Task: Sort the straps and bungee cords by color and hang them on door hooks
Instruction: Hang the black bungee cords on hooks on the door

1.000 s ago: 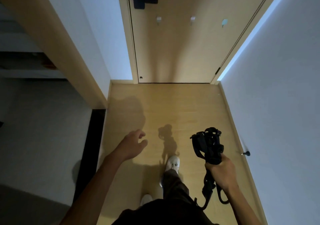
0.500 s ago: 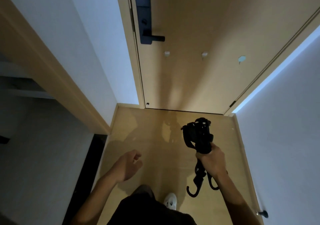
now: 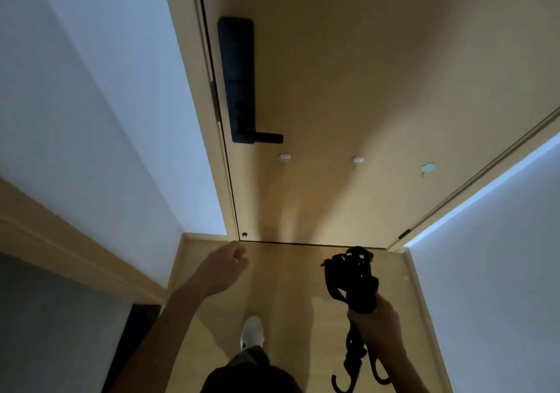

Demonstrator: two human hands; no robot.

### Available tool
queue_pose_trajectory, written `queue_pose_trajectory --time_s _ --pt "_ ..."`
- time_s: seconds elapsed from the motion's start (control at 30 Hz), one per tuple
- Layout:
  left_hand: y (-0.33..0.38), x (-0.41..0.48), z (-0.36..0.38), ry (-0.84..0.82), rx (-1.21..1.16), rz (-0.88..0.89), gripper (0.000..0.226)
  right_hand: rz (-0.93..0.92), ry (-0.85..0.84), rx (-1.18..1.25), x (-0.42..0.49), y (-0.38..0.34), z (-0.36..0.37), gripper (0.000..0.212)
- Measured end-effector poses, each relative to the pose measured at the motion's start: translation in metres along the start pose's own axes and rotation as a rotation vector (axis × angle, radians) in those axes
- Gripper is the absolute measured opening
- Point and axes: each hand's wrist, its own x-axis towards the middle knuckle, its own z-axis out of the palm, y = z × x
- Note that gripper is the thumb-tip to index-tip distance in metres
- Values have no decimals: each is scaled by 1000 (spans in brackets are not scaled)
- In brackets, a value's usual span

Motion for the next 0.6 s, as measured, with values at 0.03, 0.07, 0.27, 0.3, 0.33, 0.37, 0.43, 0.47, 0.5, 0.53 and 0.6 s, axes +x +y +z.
queue_pose_trajectory --time_s 0.03,0.07,0.27,0.3,0.33,0.37,0.43,0.47,0.5,0.53,0.6 --pt "6 14 -9 0 -12 12 17 3 4 2 9 -14 1 20" --pt "13 28 -17 -7 -25 25 13 -5 8 5 18 -30 2 18" --pt "67 85 -52 -73 -28 129 20 -125 28 43 64 -117 7 28" --pt "78 93 -56 -93 -40 155 20 -143 26 54 72 -129 7 28" --pt "90 100 -60 -124 -62 179 21 -168 26 58 79 -141 7 27" --pt "102 105 -64 -166 -90 197 23 -196 27 59 86 -151 7 25" --pt "127 113 -72 -246 -123 237 28 -249 22 61 99 -171 4 22" --pt "139 117 -75 -283 -128 262 28 -264 16 57 106 -180 2 22" --pt "150 121 -77 -316 -132 287 27 -278 6 58 111 -191 -1 21" --pt "160 124 -79 -345 -134 311 26 -289 -4 63 118 -200 -4 19" --pt "180 130 -82 -388 -116 319 36 -317 -27 90 128 -218 -14 13"
